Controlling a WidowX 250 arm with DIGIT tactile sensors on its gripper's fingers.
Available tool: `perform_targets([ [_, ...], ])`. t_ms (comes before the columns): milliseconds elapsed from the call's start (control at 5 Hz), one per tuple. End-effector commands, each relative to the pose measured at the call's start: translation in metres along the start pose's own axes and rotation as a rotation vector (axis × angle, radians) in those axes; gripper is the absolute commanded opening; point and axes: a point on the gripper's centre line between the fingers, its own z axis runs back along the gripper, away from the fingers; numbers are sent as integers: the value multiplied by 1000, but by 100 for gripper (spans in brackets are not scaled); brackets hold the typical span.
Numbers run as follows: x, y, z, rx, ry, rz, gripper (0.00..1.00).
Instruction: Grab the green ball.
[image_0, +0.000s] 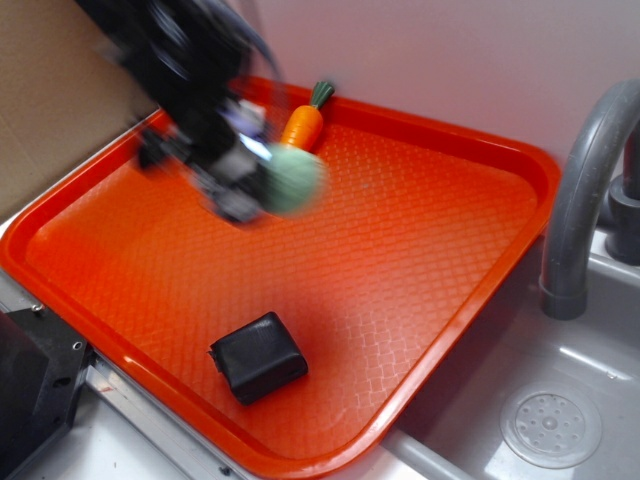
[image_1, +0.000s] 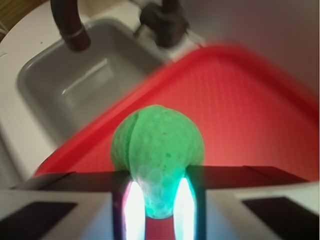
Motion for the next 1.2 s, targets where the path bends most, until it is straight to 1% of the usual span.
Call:
perform_targets([
  [0,-38,-2,111,298,6,423,0],
  [200,-60,43,119,267,30,600,0],
  [400,-59,57,114,244,79,664,0],
  [600,-52,64,109,215,86,689,0],
  [800,-44,62,105,218,78,668,0],
  [1000,-42,56,97,282,99,622,0],
])
